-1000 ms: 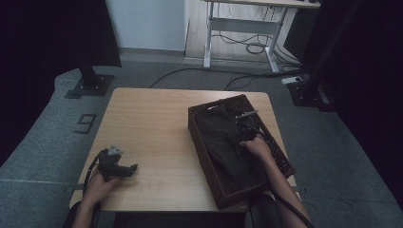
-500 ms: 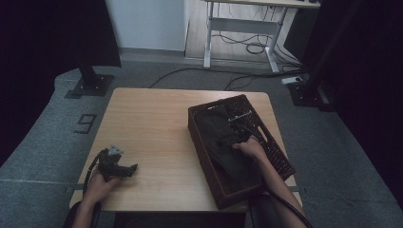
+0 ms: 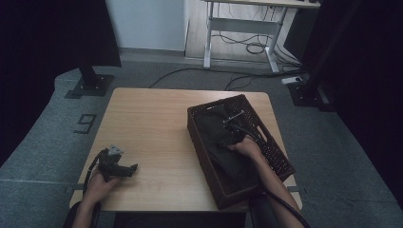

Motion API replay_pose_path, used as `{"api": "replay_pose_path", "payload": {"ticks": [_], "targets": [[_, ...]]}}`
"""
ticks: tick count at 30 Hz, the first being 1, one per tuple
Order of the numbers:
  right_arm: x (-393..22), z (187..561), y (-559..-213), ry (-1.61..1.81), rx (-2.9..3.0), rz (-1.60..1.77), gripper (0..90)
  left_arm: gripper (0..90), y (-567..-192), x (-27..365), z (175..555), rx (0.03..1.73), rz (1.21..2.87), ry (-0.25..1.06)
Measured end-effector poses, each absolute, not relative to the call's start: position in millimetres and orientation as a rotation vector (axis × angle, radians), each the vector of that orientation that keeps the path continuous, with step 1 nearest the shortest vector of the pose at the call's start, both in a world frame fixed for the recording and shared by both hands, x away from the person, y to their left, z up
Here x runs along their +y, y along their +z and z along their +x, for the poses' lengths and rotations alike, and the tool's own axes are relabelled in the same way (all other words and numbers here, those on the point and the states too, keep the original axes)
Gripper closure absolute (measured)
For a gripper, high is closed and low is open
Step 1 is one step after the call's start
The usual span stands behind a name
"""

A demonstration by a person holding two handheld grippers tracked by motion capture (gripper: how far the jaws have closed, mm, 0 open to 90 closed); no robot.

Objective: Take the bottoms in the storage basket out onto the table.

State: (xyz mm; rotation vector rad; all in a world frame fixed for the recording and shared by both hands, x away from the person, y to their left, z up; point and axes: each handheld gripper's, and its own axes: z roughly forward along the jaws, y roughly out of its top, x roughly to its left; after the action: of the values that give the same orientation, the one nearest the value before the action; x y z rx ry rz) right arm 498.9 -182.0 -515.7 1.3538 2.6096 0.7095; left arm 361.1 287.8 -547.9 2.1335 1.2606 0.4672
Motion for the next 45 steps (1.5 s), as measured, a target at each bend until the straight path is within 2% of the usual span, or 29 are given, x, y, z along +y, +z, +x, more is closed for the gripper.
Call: {"api": "replay_pose_path", "payload": {"ticks": [11,22,26,27,28,29,30,31,38,45], "targets": [[-164.4,498.9,-519.5,0.645,2.666,1.317,0.0,0.0,-547.9,287.6,361.5,1.256,2.136,0.466],[-164.7,502.5,-523.6,0.617,2.649,1.301,0.3,0.0,-547.9,287.6,361.5,1.256,2.136,0.466],[-162.9,500.8,-516.9,0.562,2.632,1.319,21.5,0.0,-547.9,287.5,361.4,1.257,2.135,0.465],[-162.9,500.8,-516.9,0.562,2.632,1.319,21.5,0.0,-547.9,287.5,361.4,1.257,2.135,0.465],[-162.0,499.5,-512.2,0.562,2.650,1.327,33.4,0.0,-547.9,287.6,361.4,1.256,2.136,0.465],[-162.0,499.5,-512.2,0.562,2.650,1.327,33.4,0.0,-547.9,287.6,361.4,1.256,2.136,0.465],[-161.1,498.3,-511.0,0.552,2.642,1.325,42.6,0.0,-547.9,287.6,361.4,1.256,2.136,0.465],[-161.1,497.6,-509.4,0.567,2.656,1.329,46.8,0.0,-547.9,287.6,361.4,1.256,2.136,0.465],[-160.1,491.9,-504.0,0.586,2.632,1.312,59.2,0.0,-547.9,287.5,361.5,1.256,2.136,0.466],[-165.0,485.6,-492.9,0.651,2.598,1.263,62.1,0.0,-547.9,287.5,361.5,1.256,2.136,0.466]]}}
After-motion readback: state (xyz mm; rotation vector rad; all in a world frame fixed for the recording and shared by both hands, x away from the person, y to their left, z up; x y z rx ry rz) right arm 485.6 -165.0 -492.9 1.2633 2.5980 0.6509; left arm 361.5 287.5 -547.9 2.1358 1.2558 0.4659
